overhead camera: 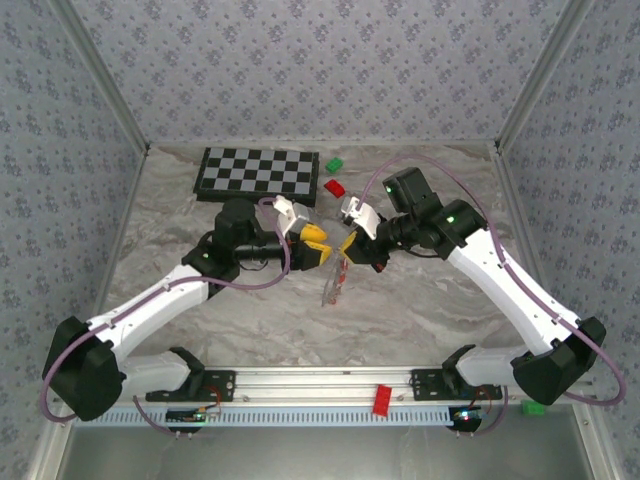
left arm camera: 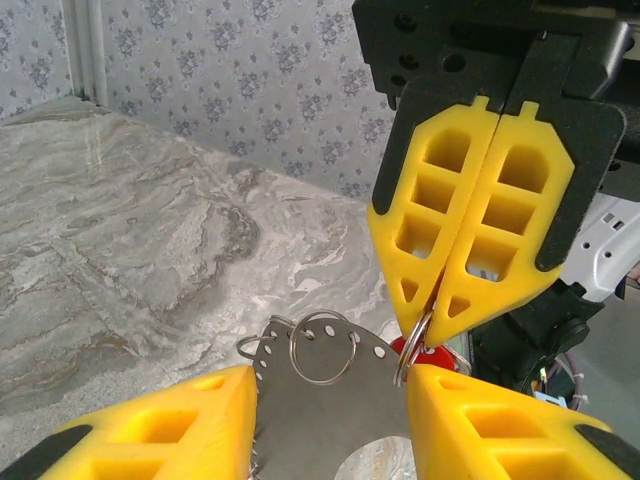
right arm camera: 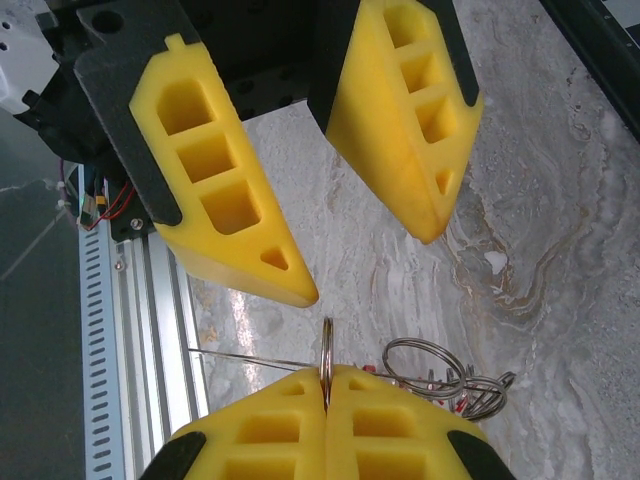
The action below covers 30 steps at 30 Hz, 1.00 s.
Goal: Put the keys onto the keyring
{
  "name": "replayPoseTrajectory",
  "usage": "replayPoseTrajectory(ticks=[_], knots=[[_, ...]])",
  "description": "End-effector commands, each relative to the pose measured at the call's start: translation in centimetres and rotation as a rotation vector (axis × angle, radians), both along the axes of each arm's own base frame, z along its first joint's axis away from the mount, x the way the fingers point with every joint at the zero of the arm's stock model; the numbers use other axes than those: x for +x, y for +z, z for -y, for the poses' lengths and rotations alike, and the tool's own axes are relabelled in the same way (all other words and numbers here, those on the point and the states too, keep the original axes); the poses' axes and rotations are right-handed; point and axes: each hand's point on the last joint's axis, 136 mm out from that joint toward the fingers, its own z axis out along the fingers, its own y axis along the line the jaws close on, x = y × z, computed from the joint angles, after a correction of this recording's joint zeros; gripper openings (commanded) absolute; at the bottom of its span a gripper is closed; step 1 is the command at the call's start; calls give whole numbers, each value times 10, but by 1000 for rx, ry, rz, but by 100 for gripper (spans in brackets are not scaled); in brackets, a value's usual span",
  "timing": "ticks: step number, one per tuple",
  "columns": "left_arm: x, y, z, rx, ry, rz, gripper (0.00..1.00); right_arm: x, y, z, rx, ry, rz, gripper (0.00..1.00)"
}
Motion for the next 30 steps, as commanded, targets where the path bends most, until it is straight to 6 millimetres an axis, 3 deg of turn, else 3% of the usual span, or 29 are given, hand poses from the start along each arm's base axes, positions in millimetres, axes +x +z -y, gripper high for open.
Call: replayPoseTrajectory(ticks=[1,30], knots=[[-2,20,1,-35,-33,56,42,-6,18,-5,54,39,30,0],[-17,30,11,-72,-145,63,37,-12,21,-15,88,78,4,0]])
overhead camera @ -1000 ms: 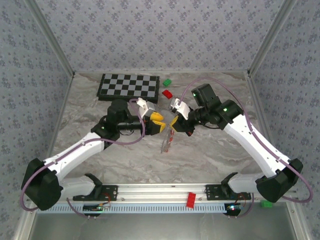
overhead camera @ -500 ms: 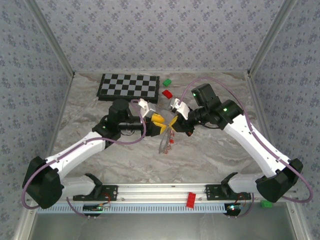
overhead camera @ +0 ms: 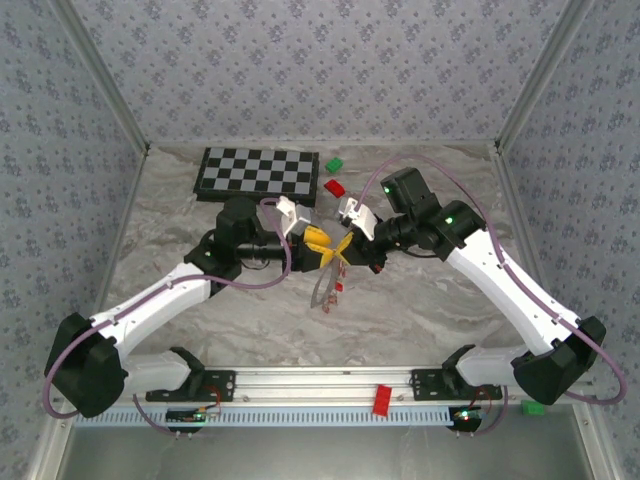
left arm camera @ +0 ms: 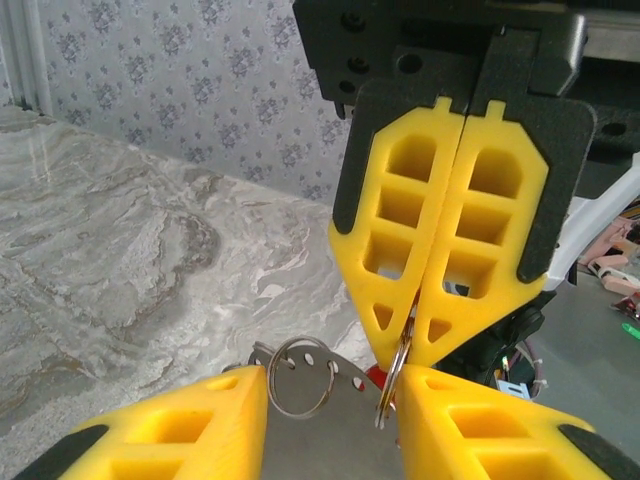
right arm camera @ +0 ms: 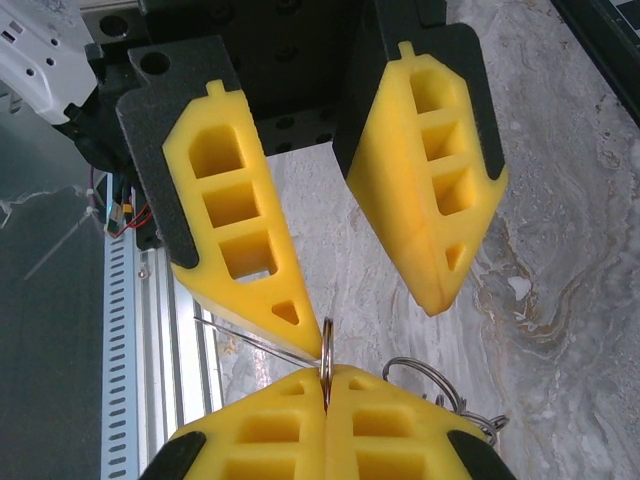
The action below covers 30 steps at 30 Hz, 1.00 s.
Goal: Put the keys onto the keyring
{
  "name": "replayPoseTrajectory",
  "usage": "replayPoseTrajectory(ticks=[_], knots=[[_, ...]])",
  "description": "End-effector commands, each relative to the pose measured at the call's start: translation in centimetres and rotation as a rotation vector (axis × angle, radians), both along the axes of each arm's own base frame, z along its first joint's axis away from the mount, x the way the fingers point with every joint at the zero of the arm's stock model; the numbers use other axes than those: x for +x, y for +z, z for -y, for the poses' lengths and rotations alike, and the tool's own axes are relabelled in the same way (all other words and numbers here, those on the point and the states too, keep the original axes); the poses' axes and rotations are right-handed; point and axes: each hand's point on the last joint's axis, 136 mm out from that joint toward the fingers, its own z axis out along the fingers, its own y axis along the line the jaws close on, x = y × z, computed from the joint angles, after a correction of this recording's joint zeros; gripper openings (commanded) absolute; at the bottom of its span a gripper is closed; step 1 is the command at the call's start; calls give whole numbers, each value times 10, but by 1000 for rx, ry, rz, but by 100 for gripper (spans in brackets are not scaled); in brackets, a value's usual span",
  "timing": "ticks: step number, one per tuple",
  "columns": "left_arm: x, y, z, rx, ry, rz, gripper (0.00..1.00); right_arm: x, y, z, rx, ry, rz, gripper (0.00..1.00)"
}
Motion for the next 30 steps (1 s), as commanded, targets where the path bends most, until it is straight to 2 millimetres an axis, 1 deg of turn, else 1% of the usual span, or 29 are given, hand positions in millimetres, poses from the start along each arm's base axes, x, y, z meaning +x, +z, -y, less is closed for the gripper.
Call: replayPoseTrajectory(ticks=[1,3,9,12,15,23,24,25,26,30], knots=[[-5,23,6,-45,-53,61,36,-5,13,-7,44,34,6,0],[-9,24,8,-45,-71,64,34,-5,13,-7,44,35,6,0],[-13,17,11,-5,-100,56,33,-6,15,-7,48,39,7,0],[-13,16,11,-3,-102,56,21,-7,14,-7,48,39,6,0],[-11,16,11,-2,-92,60,1,-7,14,-6,48,39,6,0],[-6,18,10,-9,-55,81,0,-9,16,-1,71,16,18,0],[-5,19,10,-15,-47,87,0,-8,17,1,74,7,22,2],[-4,21,9,-25,-35,93,0,-6,17,3,81,-13,28,17],[-3,23,9,-35,-23,101,0,-4,18,5,91,-31,35,23],[5,33,4,-83,49,134,0,6,21,17,136,-110,57,30]])
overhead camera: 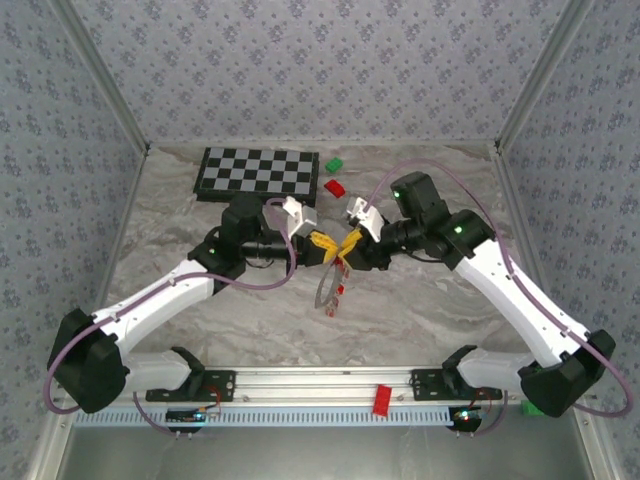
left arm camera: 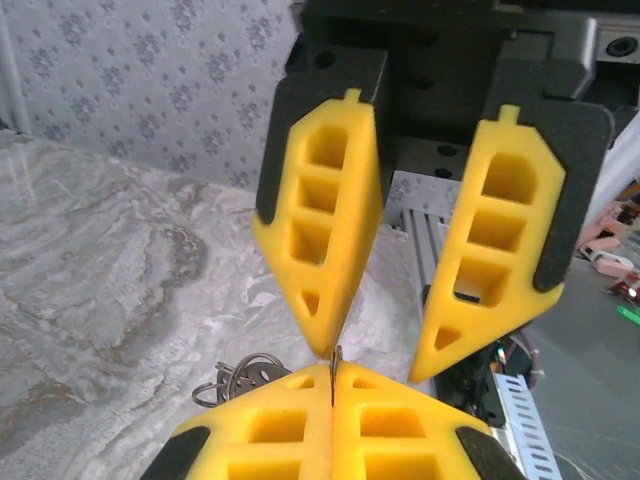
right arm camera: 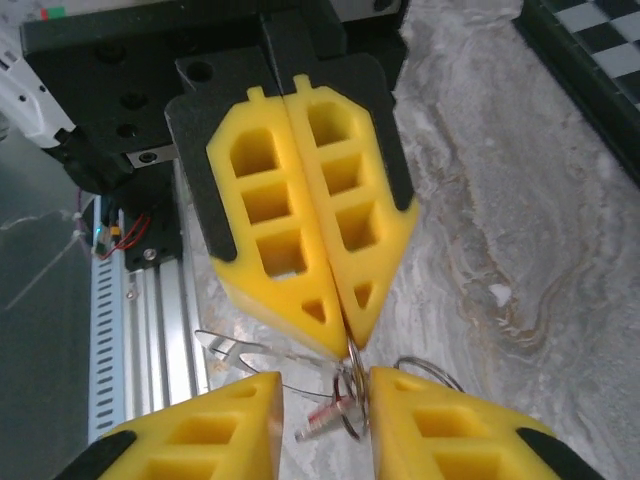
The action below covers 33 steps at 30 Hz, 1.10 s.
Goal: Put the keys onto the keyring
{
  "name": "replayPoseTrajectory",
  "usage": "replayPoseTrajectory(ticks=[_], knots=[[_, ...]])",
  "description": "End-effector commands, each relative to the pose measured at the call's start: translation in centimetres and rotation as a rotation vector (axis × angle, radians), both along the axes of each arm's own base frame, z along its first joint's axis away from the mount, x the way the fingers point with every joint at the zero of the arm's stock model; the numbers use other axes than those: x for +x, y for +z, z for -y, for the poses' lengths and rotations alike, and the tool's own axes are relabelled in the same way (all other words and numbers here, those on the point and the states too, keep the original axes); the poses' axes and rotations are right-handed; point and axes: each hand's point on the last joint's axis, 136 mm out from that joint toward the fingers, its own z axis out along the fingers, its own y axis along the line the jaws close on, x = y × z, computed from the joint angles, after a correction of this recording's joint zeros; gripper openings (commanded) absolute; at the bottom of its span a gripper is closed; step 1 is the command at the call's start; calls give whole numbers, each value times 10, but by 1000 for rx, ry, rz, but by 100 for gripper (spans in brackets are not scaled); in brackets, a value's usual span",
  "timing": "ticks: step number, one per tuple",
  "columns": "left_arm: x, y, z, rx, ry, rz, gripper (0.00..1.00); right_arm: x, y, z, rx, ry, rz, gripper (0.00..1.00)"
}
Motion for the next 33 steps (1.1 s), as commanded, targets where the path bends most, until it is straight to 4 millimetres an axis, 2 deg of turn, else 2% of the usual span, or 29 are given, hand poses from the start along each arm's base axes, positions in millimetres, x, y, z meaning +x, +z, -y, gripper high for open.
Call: replayPoseTrajectory(ticks=[1,3,10,19,28,33], knots=[[9,30,-6,-102,85,93,0,5,17,7,96,-58,32,33],[12,37,-9,-137,122,109,0,10,16,12,142,-106,38,35],[16,59,-15,-250,182,130,0,23,32,25,365,-260,88,43],[14,81,-22,-370,209,131,0,24,47,17,542,-252,9,44],[10,82,-21,-368,189,125,0,29,52,5,614,-209,-27,43],[7,82,-18,-364,173,122,0,32,54,0,625,-179,-39,38]])
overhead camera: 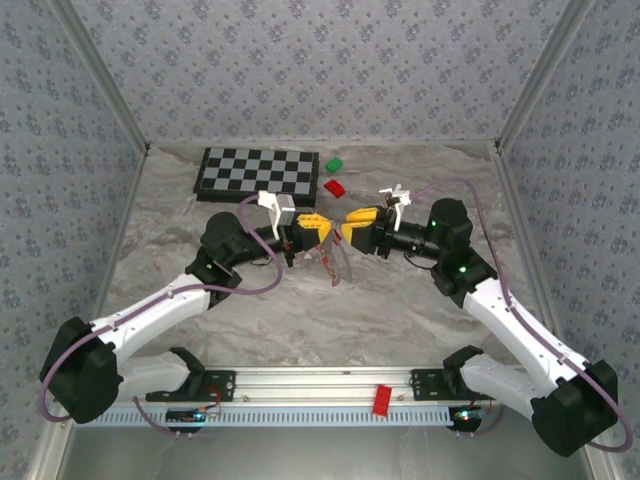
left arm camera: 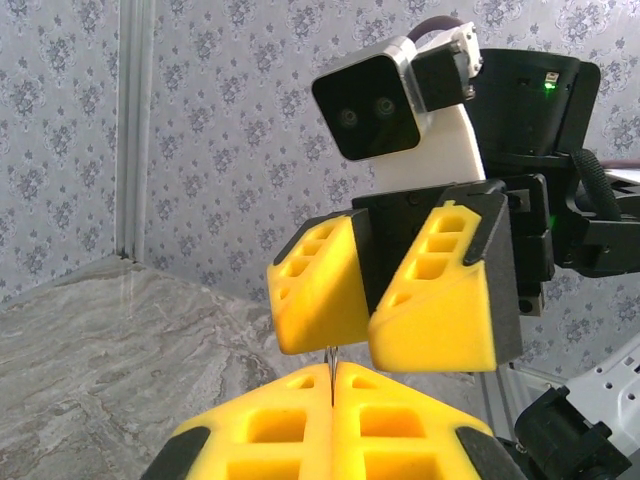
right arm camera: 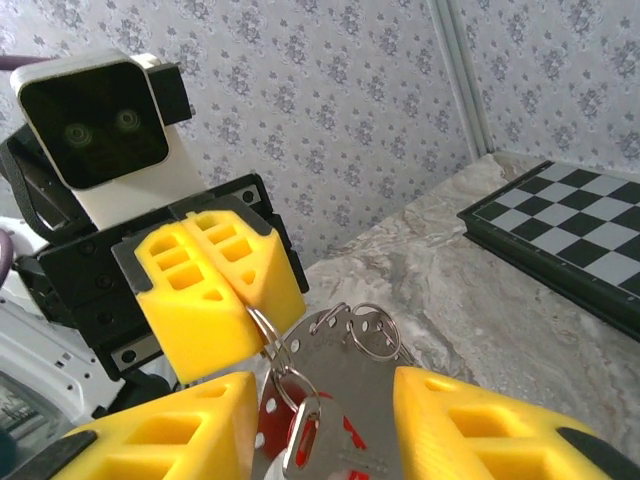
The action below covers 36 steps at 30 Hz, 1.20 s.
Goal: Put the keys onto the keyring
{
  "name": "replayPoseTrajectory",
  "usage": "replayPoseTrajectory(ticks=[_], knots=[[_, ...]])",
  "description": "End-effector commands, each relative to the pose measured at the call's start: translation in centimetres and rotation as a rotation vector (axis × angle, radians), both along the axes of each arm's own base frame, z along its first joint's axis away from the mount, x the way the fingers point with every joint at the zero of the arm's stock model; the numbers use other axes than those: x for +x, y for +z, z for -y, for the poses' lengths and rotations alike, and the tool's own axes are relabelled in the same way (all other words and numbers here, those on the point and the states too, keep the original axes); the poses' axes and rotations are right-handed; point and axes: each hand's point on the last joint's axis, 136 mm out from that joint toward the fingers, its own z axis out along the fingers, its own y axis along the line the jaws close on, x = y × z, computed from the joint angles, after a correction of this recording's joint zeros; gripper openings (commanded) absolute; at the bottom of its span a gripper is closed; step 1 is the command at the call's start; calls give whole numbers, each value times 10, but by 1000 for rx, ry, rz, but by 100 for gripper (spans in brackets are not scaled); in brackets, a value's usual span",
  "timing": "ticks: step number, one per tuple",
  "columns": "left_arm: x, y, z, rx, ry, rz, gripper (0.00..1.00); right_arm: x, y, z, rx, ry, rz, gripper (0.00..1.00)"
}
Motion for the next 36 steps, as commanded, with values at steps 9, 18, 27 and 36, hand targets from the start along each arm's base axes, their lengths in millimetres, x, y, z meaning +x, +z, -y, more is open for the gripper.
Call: replayPoseTrajectory(ticks=[9,18,27,36], knots=[[-12,31,-3,-70,-24,76,0,-9,9,-9,42,101,9,29],[-13,36,-4,-80,-22,81,0,-9,1,-11,28,119,-10,12],[-14,41,-3,-109,-38,73,0,-9,-9,-13,17,132,-38,9],[-17,40,5,-129,-78,49,0,-9,-12,-22,20,157,-46,13]])
